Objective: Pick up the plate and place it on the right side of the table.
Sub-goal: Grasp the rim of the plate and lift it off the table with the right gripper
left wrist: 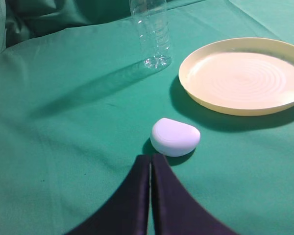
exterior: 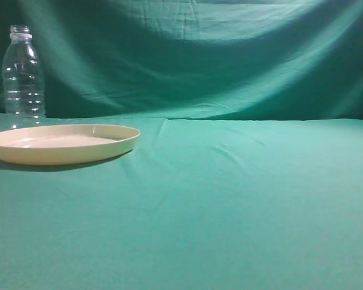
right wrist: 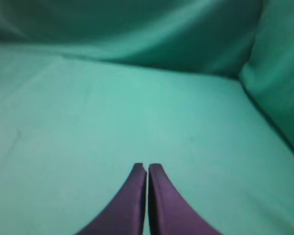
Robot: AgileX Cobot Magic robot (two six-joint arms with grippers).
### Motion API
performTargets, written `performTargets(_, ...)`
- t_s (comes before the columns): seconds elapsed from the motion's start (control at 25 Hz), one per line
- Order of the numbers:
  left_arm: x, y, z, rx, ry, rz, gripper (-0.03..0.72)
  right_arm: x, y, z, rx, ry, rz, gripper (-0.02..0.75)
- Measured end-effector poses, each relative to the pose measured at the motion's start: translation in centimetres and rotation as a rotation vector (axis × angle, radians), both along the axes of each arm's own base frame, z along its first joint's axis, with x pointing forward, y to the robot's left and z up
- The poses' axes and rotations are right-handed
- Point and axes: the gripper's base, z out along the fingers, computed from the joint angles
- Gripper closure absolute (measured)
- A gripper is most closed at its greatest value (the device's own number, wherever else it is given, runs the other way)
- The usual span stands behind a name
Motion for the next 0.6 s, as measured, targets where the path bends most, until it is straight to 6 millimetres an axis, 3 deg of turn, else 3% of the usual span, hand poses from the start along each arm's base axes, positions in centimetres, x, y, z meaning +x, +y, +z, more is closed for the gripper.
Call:
performTargets(0.2,0.0,0.0,0.0,0.000,0.000,0.000,0.688,-0.1,0.2,3.2,0.135,-0.344,0.029,0.738)
performTargets(0.28,0.0,0.0,0.0,0.000,0.000,0.000,0.688,-0.2,0.2,3.7,0.205,-0.374,0.036,0.738)
performTargets(0.44,0.0,0.0,0.0,0.000,0.000,0.000,0.688,-0.1,0.2,6.0,0.268,-0.264,0.017,0.738)
performTargets(0.6,0.0,0.0,0.0,0.000,0.000,0.000,0.688,1.3,0.2,8.5,0.233,0.007,-0.032,0.738)
